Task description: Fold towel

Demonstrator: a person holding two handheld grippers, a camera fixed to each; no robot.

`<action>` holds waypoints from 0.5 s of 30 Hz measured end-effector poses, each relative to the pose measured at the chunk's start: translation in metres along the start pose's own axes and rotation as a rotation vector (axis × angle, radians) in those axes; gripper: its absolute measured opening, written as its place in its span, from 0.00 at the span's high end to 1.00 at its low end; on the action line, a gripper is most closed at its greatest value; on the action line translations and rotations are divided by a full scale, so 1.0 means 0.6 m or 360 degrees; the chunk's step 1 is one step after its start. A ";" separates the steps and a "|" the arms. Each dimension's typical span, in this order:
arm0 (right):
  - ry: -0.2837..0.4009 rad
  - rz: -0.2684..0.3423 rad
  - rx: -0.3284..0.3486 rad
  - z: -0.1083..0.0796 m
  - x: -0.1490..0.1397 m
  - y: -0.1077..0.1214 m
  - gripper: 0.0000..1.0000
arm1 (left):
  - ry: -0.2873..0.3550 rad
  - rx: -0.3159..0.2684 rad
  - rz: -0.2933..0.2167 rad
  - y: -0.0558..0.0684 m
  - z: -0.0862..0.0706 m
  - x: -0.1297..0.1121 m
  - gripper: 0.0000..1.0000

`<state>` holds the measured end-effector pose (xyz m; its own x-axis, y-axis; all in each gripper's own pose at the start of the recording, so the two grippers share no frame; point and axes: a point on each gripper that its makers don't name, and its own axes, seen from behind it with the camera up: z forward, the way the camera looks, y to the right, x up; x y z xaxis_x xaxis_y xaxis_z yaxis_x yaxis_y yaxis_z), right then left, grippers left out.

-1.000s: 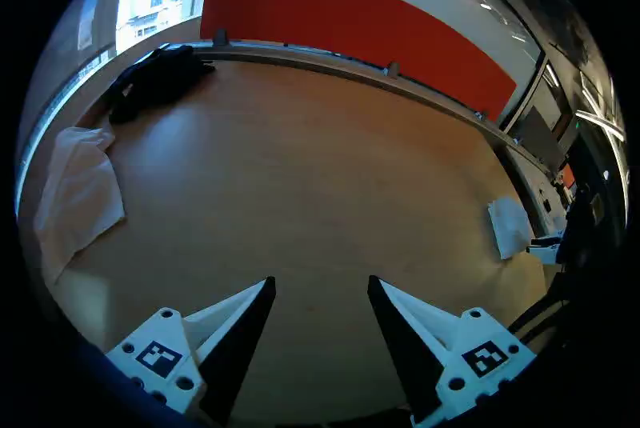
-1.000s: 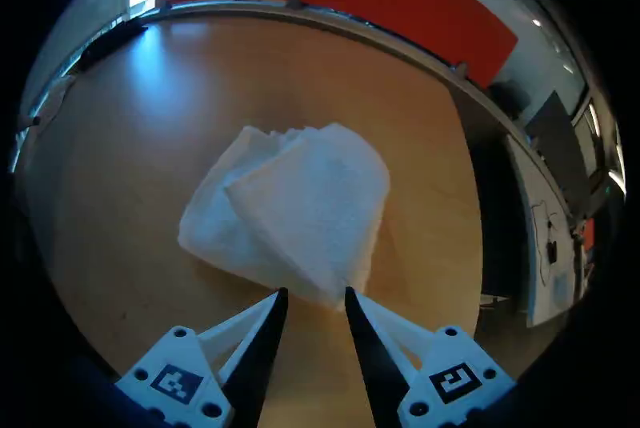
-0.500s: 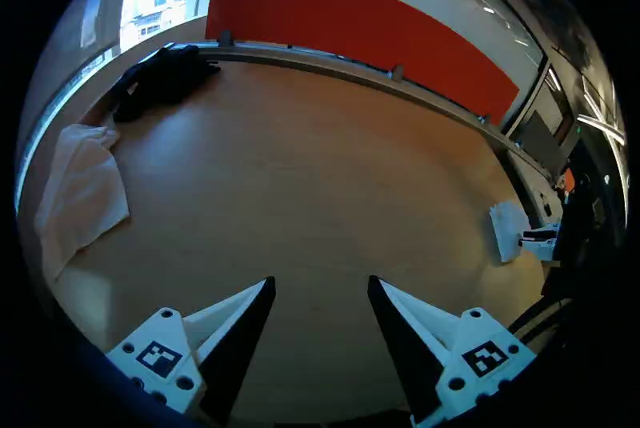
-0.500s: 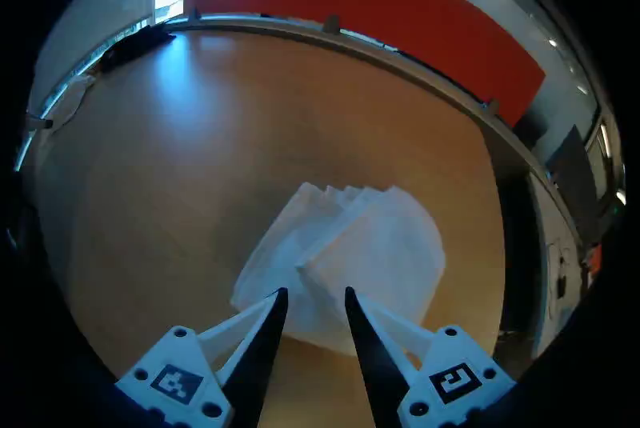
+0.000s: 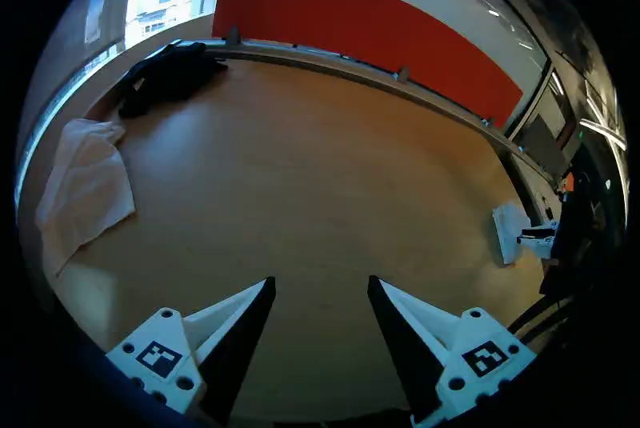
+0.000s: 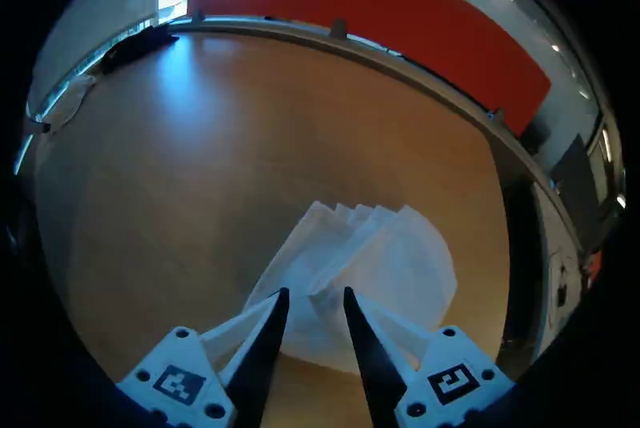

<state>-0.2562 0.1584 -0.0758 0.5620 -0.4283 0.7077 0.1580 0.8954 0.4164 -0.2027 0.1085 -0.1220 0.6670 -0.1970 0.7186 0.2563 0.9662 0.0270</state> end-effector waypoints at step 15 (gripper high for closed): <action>0.0021 -0.0025 0.0012 -0.001 0.007 -0.005 0.94 | -0.0002 -0.0001 -0.0007 -0.001 0.000 -0.001 0.15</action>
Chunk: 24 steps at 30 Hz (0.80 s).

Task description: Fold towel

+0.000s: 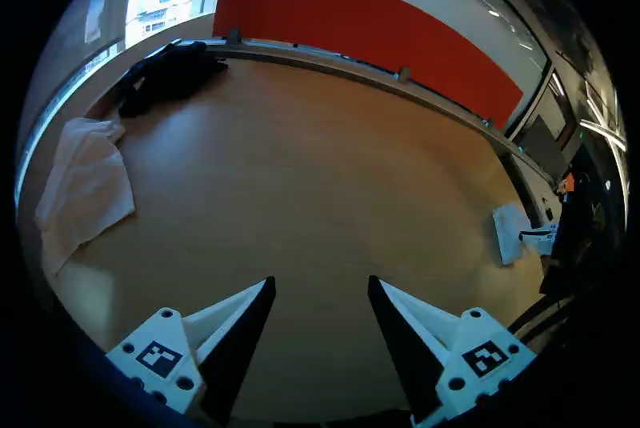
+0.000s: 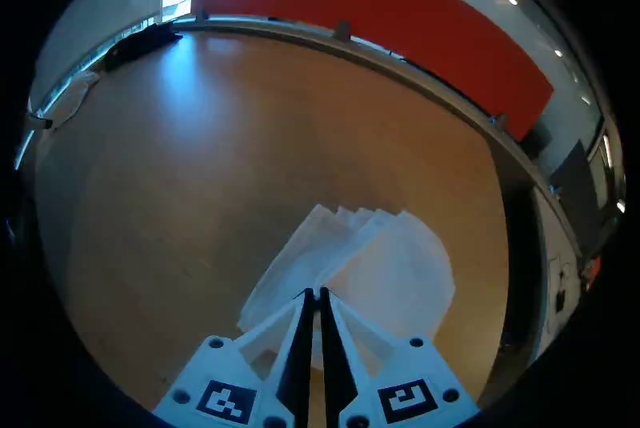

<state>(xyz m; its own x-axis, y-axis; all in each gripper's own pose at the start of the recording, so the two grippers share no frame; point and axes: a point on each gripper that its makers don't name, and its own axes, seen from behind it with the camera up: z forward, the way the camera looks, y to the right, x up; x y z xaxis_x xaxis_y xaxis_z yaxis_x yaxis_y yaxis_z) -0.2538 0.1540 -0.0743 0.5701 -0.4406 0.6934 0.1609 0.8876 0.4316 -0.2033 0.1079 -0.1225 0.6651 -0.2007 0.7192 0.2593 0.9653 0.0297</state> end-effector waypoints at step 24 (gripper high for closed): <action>-0.0028 -0.0198 0.0280 -0.016 -0.017 -0.080 0.94 | 0.0006 0.0002 0.0003 -0.004 -0.001 0.002 0.15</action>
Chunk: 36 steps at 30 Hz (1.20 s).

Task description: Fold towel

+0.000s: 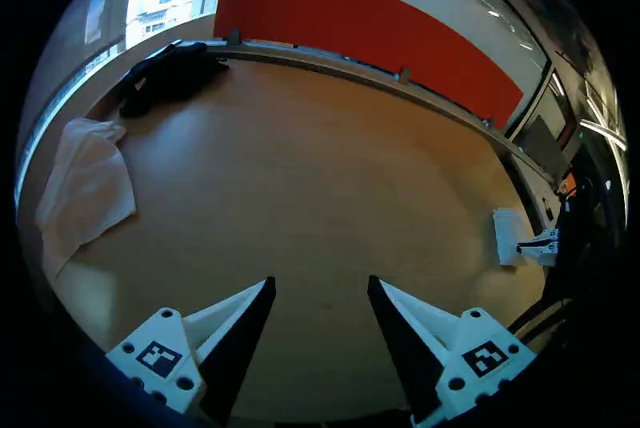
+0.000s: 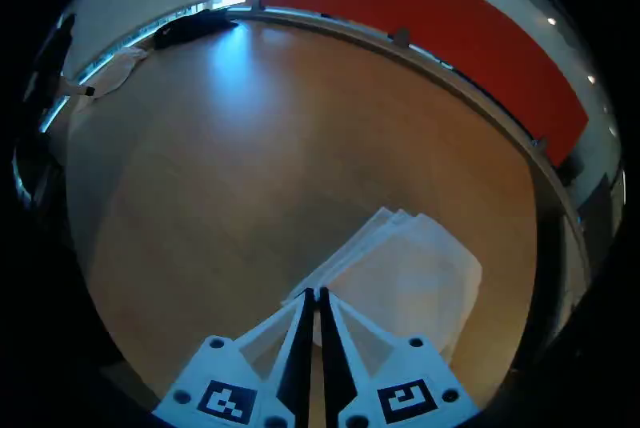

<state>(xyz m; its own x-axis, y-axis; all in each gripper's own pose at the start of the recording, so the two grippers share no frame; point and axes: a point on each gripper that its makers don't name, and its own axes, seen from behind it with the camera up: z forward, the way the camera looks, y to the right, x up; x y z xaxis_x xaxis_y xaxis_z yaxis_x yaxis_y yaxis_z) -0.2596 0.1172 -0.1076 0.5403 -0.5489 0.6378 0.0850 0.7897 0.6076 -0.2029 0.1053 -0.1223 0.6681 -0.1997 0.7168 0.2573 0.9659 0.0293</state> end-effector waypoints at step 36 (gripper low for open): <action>0.0056 0.0207 -0.0091 -0.033 -0.036 0.019 0.29 | -0.0003 -0.0011 0.0019 0.014 0.010 0.007 0.15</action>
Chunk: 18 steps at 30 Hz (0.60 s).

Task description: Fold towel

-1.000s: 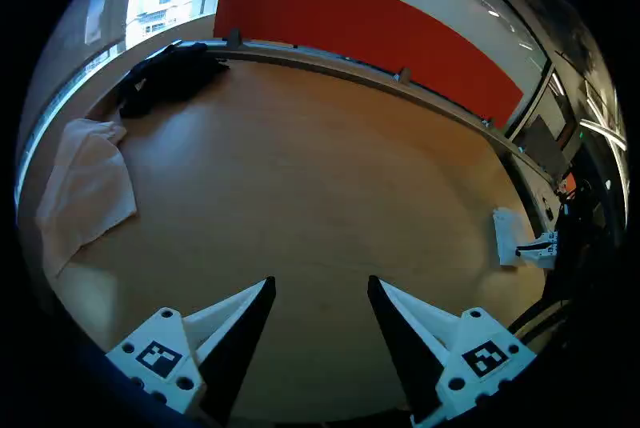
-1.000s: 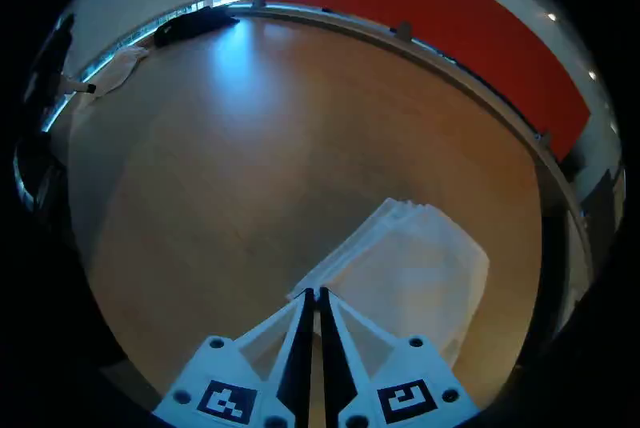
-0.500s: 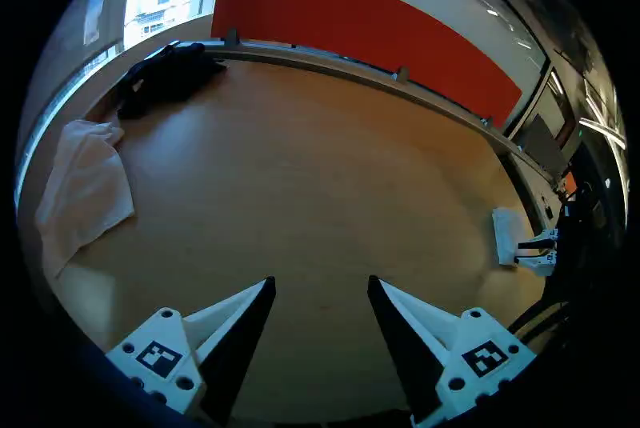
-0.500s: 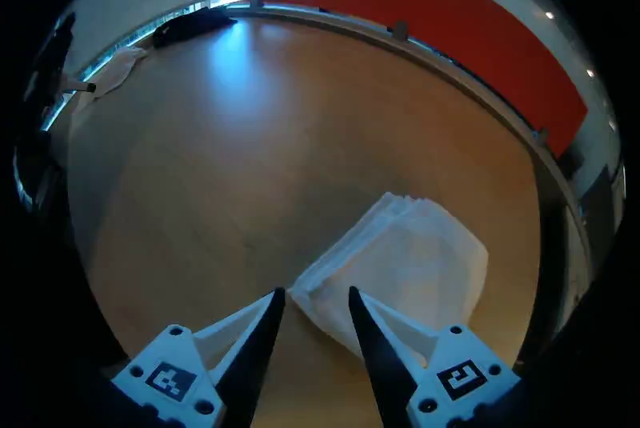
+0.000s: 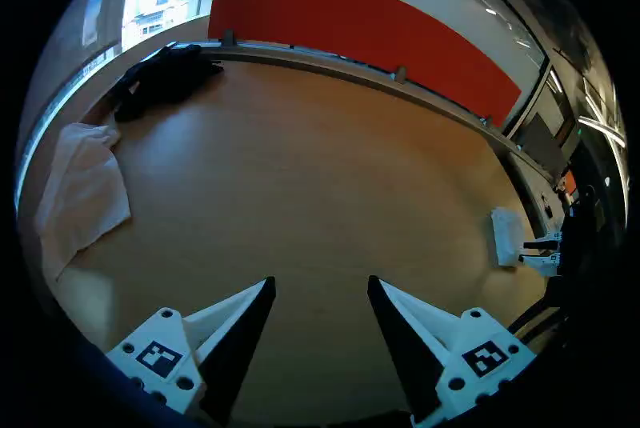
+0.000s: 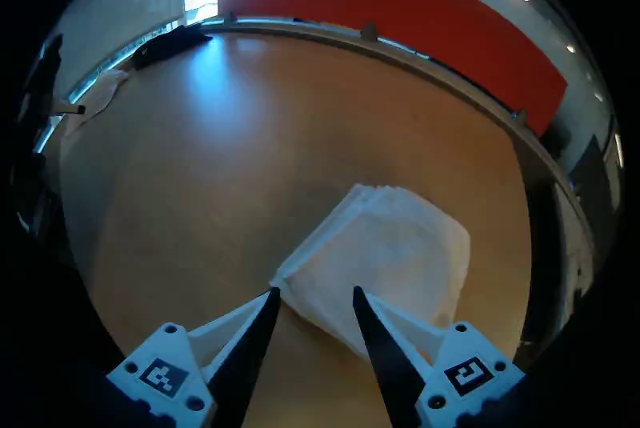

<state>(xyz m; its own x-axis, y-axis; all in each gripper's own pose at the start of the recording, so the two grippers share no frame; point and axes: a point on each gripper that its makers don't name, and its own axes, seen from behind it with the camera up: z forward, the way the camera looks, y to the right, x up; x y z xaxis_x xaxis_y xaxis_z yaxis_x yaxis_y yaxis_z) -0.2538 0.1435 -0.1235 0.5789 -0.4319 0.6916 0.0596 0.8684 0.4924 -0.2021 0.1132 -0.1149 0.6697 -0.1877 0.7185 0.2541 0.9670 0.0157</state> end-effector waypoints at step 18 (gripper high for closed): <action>0.0068 0.0219 -0.0124 -0.020 -0.004 0.043 0.00 | 0.0003 -0.0003 0.0006 0.008 0.003 0.004 0.15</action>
<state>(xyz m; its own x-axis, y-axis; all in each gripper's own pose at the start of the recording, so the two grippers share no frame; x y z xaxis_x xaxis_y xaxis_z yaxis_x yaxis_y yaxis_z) -0.2436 0.1698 -0.1188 0.6200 -0.2983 0.7257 0.0391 0.9355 0.3511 -0.2004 0.1180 -0.1119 0.6719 -0.1840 0.7174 0.2528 0.9674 0.0114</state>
